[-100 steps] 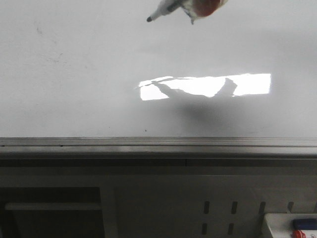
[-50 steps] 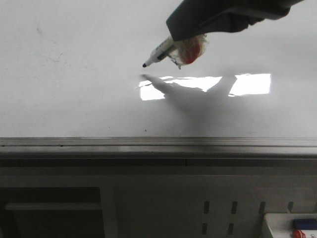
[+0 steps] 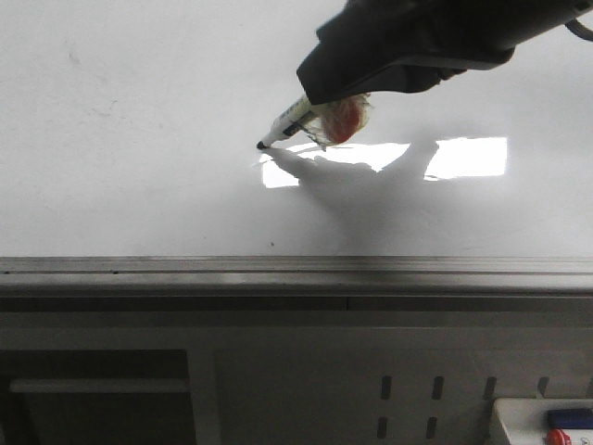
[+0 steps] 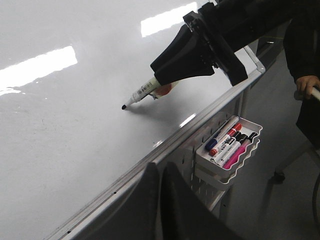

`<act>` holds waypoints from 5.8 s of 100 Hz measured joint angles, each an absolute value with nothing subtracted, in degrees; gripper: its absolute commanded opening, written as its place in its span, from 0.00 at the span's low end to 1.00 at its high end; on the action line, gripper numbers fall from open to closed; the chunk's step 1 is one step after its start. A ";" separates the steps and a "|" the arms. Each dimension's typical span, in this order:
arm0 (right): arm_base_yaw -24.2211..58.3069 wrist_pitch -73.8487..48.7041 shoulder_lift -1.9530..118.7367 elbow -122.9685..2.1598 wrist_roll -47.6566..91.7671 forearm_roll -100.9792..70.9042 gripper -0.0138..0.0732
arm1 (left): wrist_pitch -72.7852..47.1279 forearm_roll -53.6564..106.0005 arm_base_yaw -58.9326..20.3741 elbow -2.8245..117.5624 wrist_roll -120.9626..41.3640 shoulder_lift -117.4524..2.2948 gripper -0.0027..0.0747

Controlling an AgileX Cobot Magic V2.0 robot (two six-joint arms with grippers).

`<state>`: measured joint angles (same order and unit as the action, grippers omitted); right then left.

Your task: Write number 4 on whiteboard

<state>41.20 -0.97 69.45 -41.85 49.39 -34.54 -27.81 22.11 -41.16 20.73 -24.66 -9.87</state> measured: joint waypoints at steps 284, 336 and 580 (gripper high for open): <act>32.00 -21.77 64.27 -48.03 48.90 -36.42 0.11 | -26.09 22.11 -41.16 20.73 -24.66 -9.87 0.01; 36.53 -15.42 66.23 -48.39 48.90 -36.42 0.11 | -26.09 22.11 -41.16 20.73 -24.66 -9.87 0.01; 51.97 -37.74 63.38 -57.39 57.41 -35.07 0.11 | -51.41 24.00 -41.16 46.81 -42.02 -42.33 0.50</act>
